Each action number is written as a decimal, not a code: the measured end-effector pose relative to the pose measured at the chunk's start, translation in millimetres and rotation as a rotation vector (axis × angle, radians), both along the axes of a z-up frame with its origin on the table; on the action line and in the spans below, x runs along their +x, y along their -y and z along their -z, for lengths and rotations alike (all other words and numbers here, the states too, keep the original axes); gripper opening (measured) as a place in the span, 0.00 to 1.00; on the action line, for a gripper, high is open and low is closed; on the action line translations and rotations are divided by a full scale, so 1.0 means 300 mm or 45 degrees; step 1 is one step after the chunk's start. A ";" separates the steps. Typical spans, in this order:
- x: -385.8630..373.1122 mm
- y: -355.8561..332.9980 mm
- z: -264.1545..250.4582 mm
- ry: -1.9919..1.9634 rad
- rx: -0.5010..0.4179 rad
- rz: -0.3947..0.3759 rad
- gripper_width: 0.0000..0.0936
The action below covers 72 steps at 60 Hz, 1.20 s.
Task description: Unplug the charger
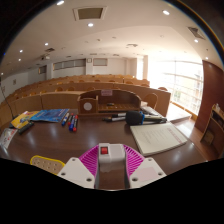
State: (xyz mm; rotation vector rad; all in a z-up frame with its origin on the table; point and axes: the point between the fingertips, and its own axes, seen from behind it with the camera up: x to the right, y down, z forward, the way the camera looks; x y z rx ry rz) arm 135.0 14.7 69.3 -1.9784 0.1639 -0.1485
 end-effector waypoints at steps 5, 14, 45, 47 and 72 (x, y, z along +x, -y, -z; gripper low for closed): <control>0.016 0.023 0.087 -0.044 -0.060 -0.021 0.39; 0.021 0.051 0.171 -0.078 -0.115 -0.051 0.51; -0.033 0.545 -0.145 0.105 -0.080 0.024 0.91; -0.050 0.602 -0.168 0.107 -0.075 0.029 0.91; -0.254 1.100 -0.313 0.120 -0.050 0.038 0.91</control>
